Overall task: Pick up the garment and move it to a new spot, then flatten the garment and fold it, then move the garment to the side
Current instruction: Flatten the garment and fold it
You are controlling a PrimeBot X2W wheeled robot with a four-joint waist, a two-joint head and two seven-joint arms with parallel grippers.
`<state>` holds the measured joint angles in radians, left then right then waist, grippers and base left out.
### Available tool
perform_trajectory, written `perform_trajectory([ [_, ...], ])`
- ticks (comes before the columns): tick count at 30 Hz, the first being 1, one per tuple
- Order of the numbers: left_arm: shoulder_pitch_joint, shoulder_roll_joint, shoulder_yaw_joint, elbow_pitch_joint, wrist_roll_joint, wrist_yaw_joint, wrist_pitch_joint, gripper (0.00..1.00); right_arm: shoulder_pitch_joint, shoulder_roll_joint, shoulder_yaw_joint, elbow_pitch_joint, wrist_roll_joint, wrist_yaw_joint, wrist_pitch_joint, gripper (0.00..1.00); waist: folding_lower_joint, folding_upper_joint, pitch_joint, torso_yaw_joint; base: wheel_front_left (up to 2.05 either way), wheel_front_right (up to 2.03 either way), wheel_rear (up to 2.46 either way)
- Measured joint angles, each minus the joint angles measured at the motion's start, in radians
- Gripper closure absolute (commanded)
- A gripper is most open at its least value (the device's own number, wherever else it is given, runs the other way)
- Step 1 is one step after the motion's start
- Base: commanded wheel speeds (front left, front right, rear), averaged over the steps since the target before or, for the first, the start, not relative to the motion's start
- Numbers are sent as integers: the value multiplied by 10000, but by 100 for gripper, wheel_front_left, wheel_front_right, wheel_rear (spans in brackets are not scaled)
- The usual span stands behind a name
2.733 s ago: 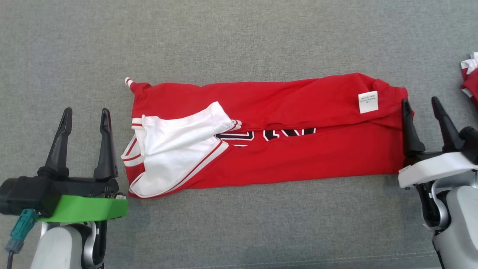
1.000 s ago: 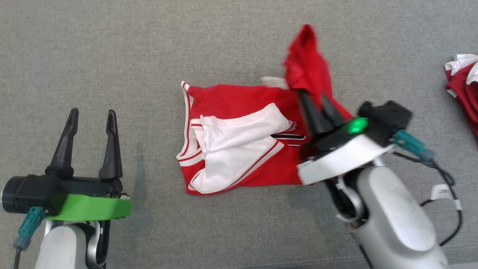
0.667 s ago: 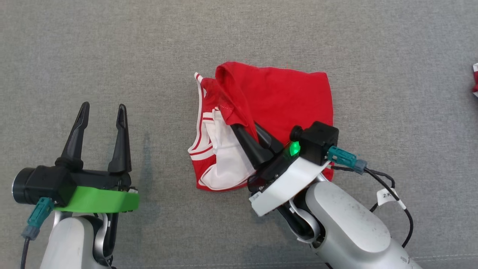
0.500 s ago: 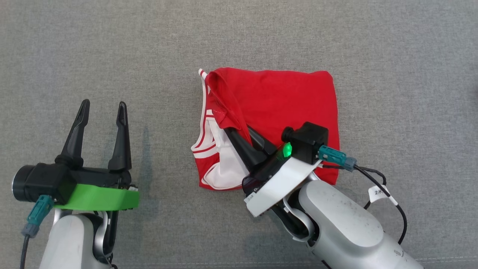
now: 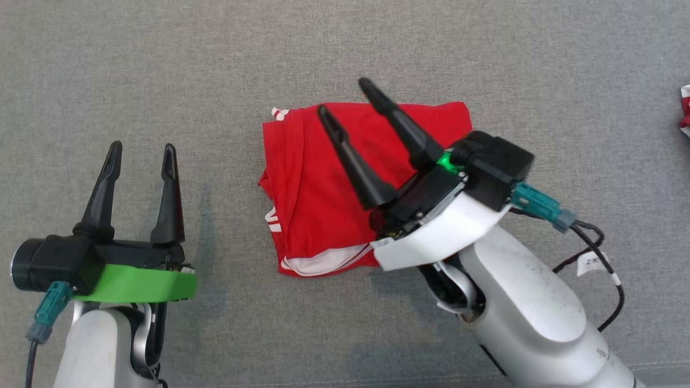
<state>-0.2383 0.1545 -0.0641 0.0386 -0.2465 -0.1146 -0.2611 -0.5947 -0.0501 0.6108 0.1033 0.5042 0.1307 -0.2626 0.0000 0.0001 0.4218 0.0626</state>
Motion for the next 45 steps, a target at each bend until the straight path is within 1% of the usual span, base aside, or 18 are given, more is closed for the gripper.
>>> perform_trajectory([
  [6,34,-59,267,-65,12,-4,0,0,783,-42,-2044,-690,-1340,0,0,0,0,0,-160,-159,0,0,0],
  [11,224,-107,449,-169,25,42,0,0,1810,-644,-3779,-899,-2086,0,0,0,0,0,-335,-258,0,0,0],
  [14,362,-121,581,-257,29,98,-2,0,2501,-1007,-4585,-918,-2299,0,0,0,0,0,-468,-303,0,0,0],
  [17,560,-117,709,-291,27,138,-2,0,3155,-1319,-5141,-895,-2439,0,69,0,0,0,-630,-346,0,0,0],
  [24,873,-77,817,-276,8,134,-2,0,3838,-1469,-5329,-880,-2437,0,211,0,0,0,-1085,-426,0,0,0],
  [33,1501,111,617,-82,-79,73,4,0,4533,-1634,-5342,-631,-2424,0,426,0,0,0,-1930,-431,0,0,0],
  [38,1848,270,499,-48,-67,46,146,0,4821,-1701,-5384,-612,-2424,0,556,0,0,0,-2390,-432,0,0,0],
  [45,2371,334,424,-234,-73,92,479,0,5330,-1684,-5453,-646,-2424,0,763,0,0,0,-3035,-442,0,0,0],
])
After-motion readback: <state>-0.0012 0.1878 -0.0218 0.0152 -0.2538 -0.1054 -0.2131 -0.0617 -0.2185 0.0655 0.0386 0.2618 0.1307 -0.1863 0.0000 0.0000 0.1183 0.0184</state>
